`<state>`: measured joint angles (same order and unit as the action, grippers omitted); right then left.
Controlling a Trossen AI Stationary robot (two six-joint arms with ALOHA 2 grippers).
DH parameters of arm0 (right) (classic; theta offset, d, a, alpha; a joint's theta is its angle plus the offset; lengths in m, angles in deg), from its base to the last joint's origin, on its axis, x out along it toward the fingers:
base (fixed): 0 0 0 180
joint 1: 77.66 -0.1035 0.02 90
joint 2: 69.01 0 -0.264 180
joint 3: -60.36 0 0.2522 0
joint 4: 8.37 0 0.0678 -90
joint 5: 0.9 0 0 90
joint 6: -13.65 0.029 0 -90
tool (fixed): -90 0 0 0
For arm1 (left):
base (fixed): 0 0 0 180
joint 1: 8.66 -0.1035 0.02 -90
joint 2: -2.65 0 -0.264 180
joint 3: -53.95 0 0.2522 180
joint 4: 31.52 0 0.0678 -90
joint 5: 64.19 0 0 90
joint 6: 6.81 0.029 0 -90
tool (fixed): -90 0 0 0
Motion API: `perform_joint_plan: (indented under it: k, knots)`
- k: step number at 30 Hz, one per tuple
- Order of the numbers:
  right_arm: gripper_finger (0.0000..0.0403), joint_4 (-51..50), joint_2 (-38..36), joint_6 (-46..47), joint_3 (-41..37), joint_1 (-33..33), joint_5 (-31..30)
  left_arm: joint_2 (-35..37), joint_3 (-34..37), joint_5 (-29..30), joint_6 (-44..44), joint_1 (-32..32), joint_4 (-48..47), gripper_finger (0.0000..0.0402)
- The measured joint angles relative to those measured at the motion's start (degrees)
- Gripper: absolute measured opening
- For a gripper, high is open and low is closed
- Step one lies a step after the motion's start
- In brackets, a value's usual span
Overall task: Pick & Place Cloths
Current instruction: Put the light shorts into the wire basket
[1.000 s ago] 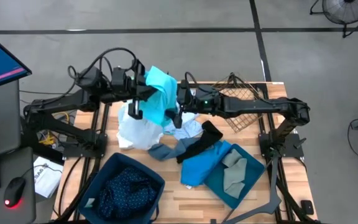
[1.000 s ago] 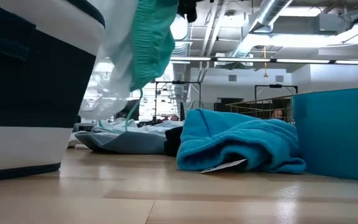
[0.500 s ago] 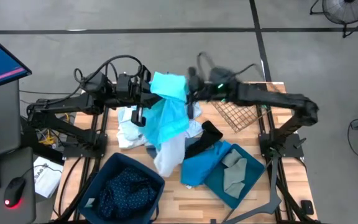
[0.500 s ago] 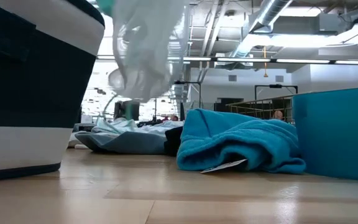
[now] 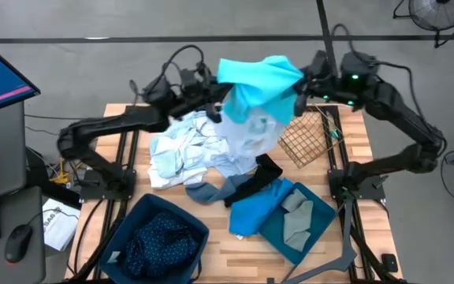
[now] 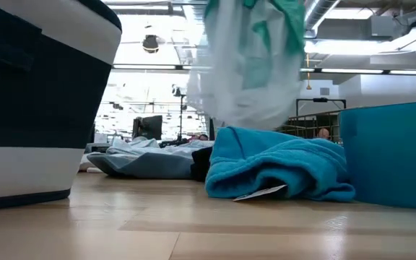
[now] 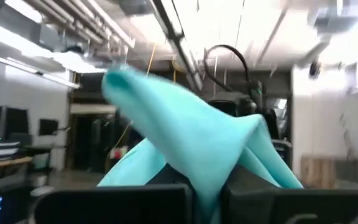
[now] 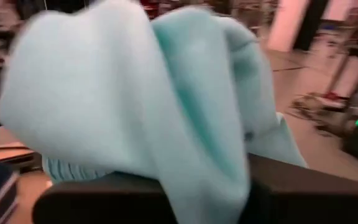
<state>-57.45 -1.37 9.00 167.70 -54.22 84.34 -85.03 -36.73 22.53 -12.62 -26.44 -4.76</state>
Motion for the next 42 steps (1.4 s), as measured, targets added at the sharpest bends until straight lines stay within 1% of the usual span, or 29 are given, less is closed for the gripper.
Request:
perform_joint_plan:
  k: [3,5,9,11,15,18,21,25,29,33,36,37,39,42]
  knots:
    - [0.0001,-1.5,-2.1,0.0,0.0,2.2,-3.3,-5.7,-3.2,-2.2,-6.0,-2.3,6.0,0.0]
    - [0.0001,-1.5,-3.3,0.0,0.0,3.4,-5.9,-9.3,-7.9,-3.6,-8.2,-3.0,7.1,0.0]
    - [0.0001,-1.6,-4.7,-1.0,0.0,5.5,-13.6,-16.4,-18.1,-6.9,-8.2,-3.3,7.3,0.0]
    - [0.0,-1.9,-4.7,-1.6,0.0,6.3,-16.7,-19.5,-22.1,-7.5,-8.1,-3.5,6.9,0.0]
    - [0.0,-2.2,-4.3,-2.7,0.0,7.7,-24.0,-24.1,-27.4,-7.5,-8.1,-4.5,6.4,0.0]
    - [0.0,-2.1,-3.6,-3.7,0.0,8.3,-30.6,-27.1,-30.4,-7.3,-9.0,-5.4,6.2,0.0]
    - [0.0,-2.1,-2.8,-3.9,0.0,8.3,-36.3,-29.0,-31.9,-7.3,-10.8,-6.2,5.8,0.0]
    - [0.0,-2.8,-1.6,-3.9,0.0,8.2,-42.1,-30.3,-32.1,-7.3,-10.7,-6.7,5.9,0.0]
    - [0.0,-7.8,0.6,-1.0,0.0,8.3,-46.5,-32.2,-32.1,-7.7,-10.9,-6.8,5.3,0.0]
    - [0.0,-15.5,2.8,5.5,-1.6,8.2,-46.6,-33.8,-32.1,-10.4,-12.1,-6.6,4.7,0.0]
    - [0.0,-21.2,3.7,10.0,-4.2,8.2,-45.8,-34.2,-32.0,-10.7,-12.9,-6.4,3.1,0.0]
    - [0.0,-23.5,4.0,12.1,-5.1,8.2,-44.9,-34.2,-32.0,-10.7,-12.9,-6.4,2.0,0.0]
    - [0.0,-27.2,4.0,15.7,-8.0,8.1,-41.2,-34.2,-32.0,-10.8,-12.9,-6.4,-0.4,0.0]
    - [0.0,-29.3,2.9,19.4,-14.1,8.1,-35.6,-34.2,-32.0,-13.1,-12.9,-6.4,-3.4,0.0]
